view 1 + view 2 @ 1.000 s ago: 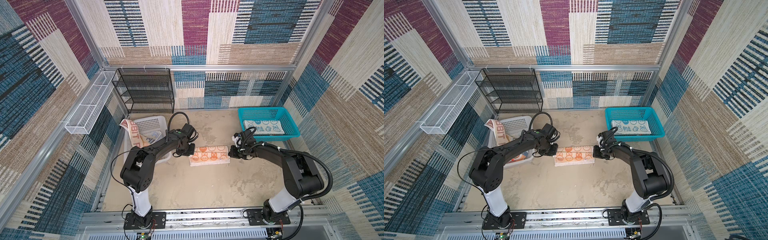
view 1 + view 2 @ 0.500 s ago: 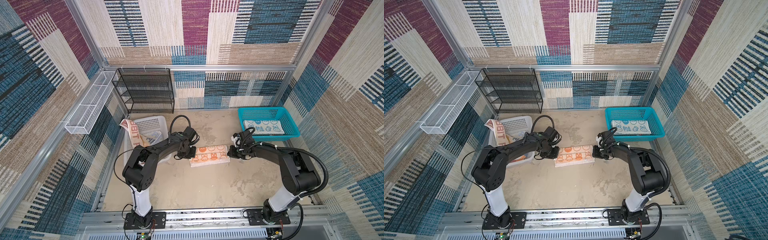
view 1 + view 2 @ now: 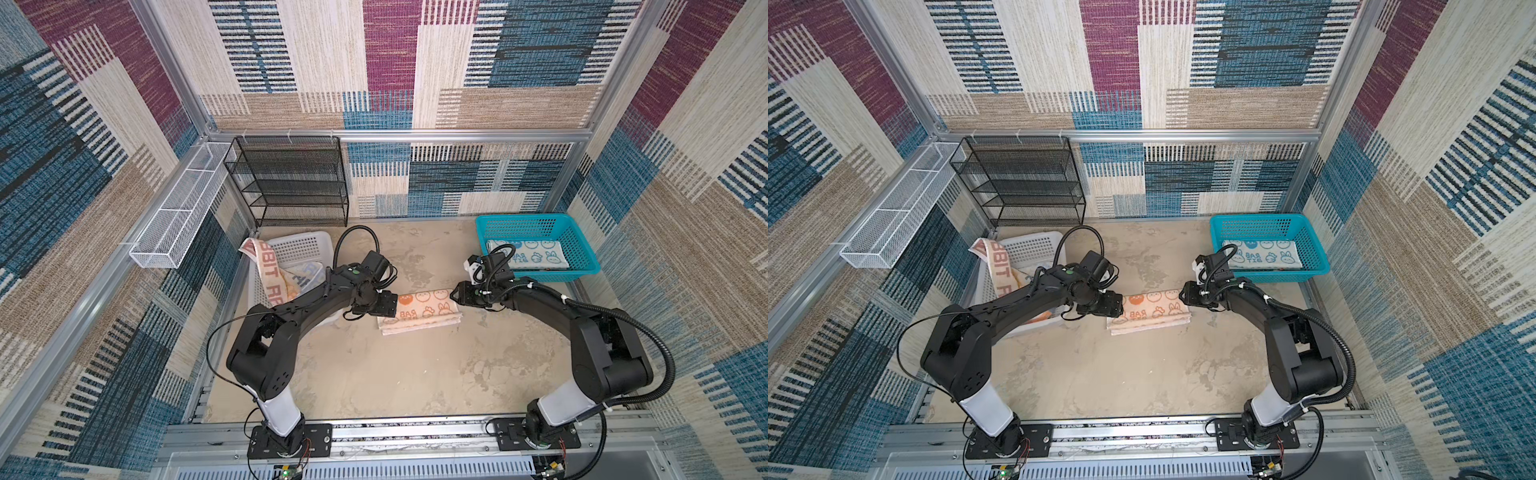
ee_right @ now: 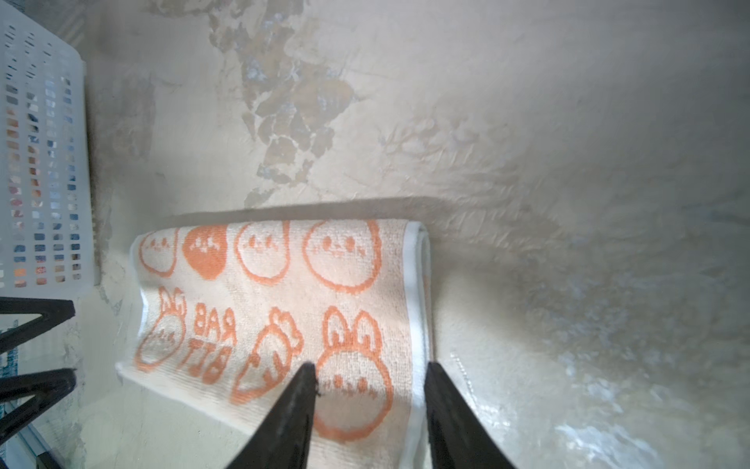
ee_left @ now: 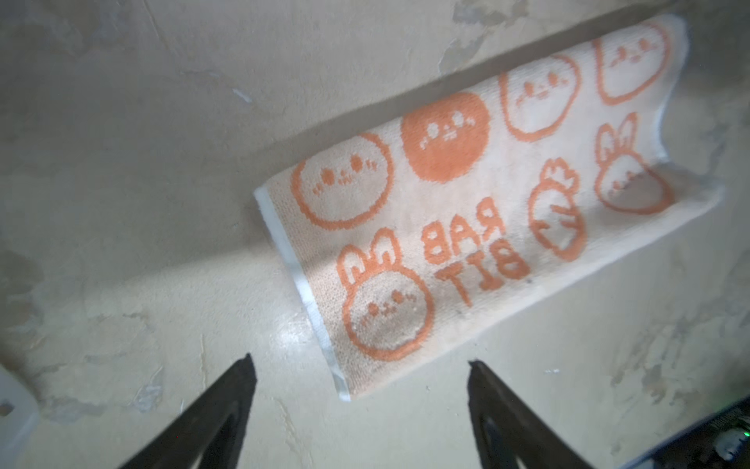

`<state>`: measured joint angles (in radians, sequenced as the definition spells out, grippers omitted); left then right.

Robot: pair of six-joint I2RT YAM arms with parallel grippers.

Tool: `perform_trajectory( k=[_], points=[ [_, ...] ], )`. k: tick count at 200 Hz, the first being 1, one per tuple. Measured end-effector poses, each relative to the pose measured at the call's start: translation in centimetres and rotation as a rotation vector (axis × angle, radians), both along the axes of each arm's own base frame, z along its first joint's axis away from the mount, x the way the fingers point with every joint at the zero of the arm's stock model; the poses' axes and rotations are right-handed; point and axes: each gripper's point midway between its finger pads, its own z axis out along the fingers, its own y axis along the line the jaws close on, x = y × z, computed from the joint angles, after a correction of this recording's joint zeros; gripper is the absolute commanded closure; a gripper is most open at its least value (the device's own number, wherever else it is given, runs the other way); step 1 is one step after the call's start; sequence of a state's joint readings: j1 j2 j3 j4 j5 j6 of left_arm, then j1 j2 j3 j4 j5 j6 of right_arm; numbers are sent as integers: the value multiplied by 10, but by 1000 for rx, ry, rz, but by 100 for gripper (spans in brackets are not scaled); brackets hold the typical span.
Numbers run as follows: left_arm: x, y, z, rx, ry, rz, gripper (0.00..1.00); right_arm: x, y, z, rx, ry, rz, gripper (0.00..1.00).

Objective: Fold and stack the towels

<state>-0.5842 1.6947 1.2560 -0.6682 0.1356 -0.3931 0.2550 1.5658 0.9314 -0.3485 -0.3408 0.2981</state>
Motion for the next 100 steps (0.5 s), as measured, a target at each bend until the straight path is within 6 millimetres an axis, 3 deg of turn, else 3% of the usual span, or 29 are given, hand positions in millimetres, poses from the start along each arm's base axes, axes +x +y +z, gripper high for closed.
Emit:
perform_trajectory(
  k=[19,37,72,100],
  points=[
    [-3,-4,11,-46,-18,-7,1,-5,8,9,11,-17,21,25],
    [-6,-12,10,-102,-3,-2,1,-13,22,11,51,-19,54,17],
    [-23,-32,-16,-246,93,50,1,-32,38,-6,149,49,83,0],
    [-32,-40,-36,-307,152,83,1,-38,42,-25,167,97,86,1]
  ],
)
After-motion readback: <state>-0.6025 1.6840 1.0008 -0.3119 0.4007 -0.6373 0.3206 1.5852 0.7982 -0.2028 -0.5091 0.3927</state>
